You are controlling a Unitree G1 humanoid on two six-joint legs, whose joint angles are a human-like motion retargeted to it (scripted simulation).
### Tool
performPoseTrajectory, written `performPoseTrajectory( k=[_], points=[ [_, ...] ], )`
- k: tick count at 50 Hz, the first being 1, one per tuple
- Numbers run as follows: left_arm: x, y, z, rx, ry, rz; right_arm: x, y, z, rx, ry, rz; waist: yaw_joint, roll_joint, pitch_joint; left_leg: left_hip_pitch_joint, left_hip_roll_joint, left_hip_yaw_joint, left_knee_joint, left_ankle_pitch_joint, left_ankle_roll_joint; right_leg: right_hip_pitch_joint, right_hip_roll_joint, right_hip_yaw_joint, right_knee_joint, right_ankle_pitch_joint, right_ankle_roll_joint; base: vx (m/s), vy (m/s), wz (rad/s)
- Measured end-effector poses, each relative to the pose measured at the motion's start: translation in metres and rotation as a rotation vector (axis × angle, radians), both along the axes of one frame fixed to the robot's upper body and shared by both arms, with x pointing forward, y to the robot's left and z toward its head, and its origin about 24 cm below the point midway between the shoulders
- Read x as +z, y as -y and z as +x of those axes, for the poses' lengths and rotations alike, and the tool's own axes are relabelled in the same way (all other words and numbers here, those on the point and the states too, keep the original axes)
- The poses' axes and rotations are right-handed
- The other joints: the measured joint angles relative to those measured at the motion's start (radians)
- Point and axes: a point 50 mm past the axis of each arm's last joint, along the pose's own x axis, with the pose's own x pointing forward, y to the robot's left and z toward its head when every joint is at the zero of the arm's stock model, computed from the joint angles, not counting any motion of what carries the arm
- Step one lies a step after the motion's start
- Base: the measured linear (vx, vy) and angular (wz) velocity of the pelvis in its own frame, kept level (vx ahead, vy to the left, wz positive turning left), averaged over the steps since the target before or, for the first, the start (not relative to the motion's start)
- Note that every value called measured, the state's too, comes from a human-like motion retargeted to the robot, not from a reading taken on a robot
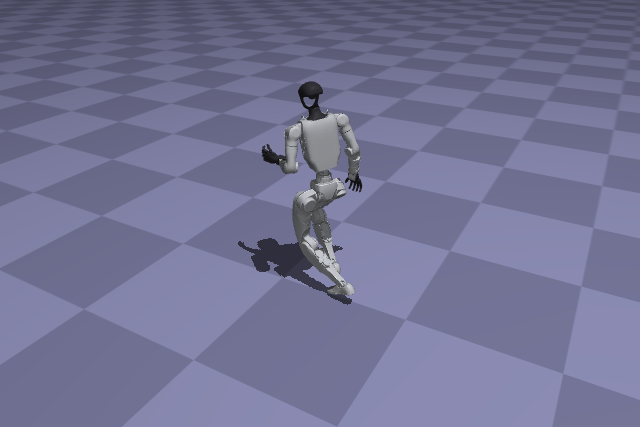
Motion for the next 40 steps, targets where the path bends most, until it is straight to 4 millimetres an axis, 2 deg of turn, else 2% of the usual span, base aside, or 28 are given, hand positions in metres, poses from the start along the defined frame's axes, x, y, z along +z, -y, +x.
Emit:
performPoseTrajectory(
  k=[2,3,5,7,8,10,12,15,18,21,25,29,35,37,40],
  points=[
    [0.027,0.008,0.003,-0.110,0.131,-0.010,-0.003,0.024,-0.035,-0.142,-0.095,-0.040,0.014,0.055,0.009,0.006,0.085,-0.003,0.116,0.117,-0.050,0.040,0.074,-0.055,-0.186,0.076,0.029,0.99,0.02,-0.45],
    [0.038,0.010,0.003,-0.155,0.179,-0.010,-0.002,0.037,-0.049,-0.204,-0.130,-0.068,0.026,0.078,0.015,-0.006,0.129,0.003,0.205,0.153,-0.055,0.060,0.096,-0.079,-0.217,0.096,0.021,0.94,0.05,-0.39],
    [0.044,0.009,0.000,-0.182,0.205,0.016,0.001,0.054,-0.071,-0.263,-0.183,-0.131,0.050,0.092,0.018,-0.038,0.197,0.040,0.399,0.169,-0.025,0.078,0.093,-0.101,-0.143,0.042,-0.037,0.91,0.08,-0.42],
    [0.039,0.000,-0.005,-0.166,0.160,0.069,0.009,0.077,-0.066,-0.292,-0.165,-0.213,0.084,0.104,0.054,-0.129,0.260,0.024,0.594,0.117,0.030,0.116,0.088,-0.104,-0.028,-0.083,-0.117,0.86,0.10,-0.49],
    [0.030,-0.004,-0.009,-0.144,0.107,0.090,0.012,0.083,-0.055,-0.289,-0.130,-0.241,0.100,0.109,0.075,-0.184,0.284,0.011,0.658,0.079,0.062,0.133,0.091,-0.095,0.020,-0.137,-0.146,0.82,0.13,-0.80],
    [0.006,-0.011,-0.018,-0.094,-0.027,0.118,0.020,0.085,-0.012,-0.267,0.008,-0.273,0.130,0.115,0.110,-0.310,0.294,-0.026,0.685,0.009,0.108,0.169,0.110,-0.046,0.073,-0.205,-0.168,0.78,0.19,-1.28],
    [-0.025,-0.013,-0.034,-0.068,-0.183,0.119,0.030,0.070,0.035,-0.223,0.183,-0.239,0.164,0.107,0.117,-0.403,0.238,-0.064,0.560,-0.027,0.107,0.201,0.128,0.039,0.066,-0.206,-0.150,0.73,0.29,-2.08],
    [-0.061,-0.014,-0.067,-0.058,-0.377,0.120,0.048,0.036,0.085,-0.126,0.400,-0.138,0.223,0.063,0.099,-0.436,0.095,-0.158,0.231,-0.042,0.061,0.240,0.137,0.187,0.036,-0.115,-0.086,0.62,0.37,-2.93],
    [-0.075,-0.013,-0.089,-0.051,-0.466,0.131,0.061,0.006,0.114,0.005,0.496,-0.054,0.235,-0.004,0.067,-0.379,-0.018,-0.238,-0.022,-0.007,0.021,0.202,0.120,0.298,0.058,-0.026,-0.017,0.41,0.39,-3.45],
    [-0.078,-0.014,-0.091,-0.030,-0.470,0.140,0.061,-0.008,0.124,0.083,0.483,-0.017,0.211,-0.053,0.049,-0.305,-0.029,-0.164,-0.143,-0.037,0.026,0.100,0.031,0.273,0.145,-0.004,-0.004,0.22,0.40,-3.26],
    [-0.074,-0.016,-0.071,-0.011,-0.419,0.169,0.040,-0.004,0.105,0.099,0.315,-0.023,0.160,-0.114,0.025,-0.217,-0.047,0.006,-0.272,-0.094,0.053,-0.038,-0.158,0.140,0.266,-0.051,-0.047,0.09,0.33,-2.63],
    [-0.070,-0.019,-0.048,-0.019,-0.383,0.191,0.012,0.014,0.060,0.058,0.055,-0.023,0.108,-0.174,-0.009,-0.103,-0.108,0.144,-0.457,-0.075,0.057,-0.068,-0.276,0.012,0.244,-0.130,-0.055,0.11,0.17,-2.14],
    [-0.064,-0.022,-0.033,-0.070,-0.357,0.265,-0.006,0.043,-0.012,-0.079,-0.206,-0.002,0.075,-0.214,-0.080,0.116,-0.206,0.287,-0.815,0.055,0.036,0.027,-0.365,-0.177,0.013,-0.226,-0.040,0.17,-0.01,-1.90],
    [-0.066,-0.023,-0.034,-0.075,-0.368,0.280,-0.007,0.047,-0.027,-0.133,-0.240,0.005,0.069,-0.218,-0.100,0.135,-0.212,0.327,-0.819,0.065,0.024,0.057,-0.386,-0.206,-0.040,-0.250,-0.033,0.18,-0.08,-1.58],
    [-0.076,-0.028,-0.042,-0.072,-0.422,0.291,-0.008,0.049,-0.039,-0.201,-0.258,0.025,0.081,-0.187,-0.115,0.150,-0.173,0.361,-0.760,0.050,0.015,0.121,-0.335,-0.215,-0.128,-0.274,-0.039,0.21,-0.06,-1.52]
  ],
)
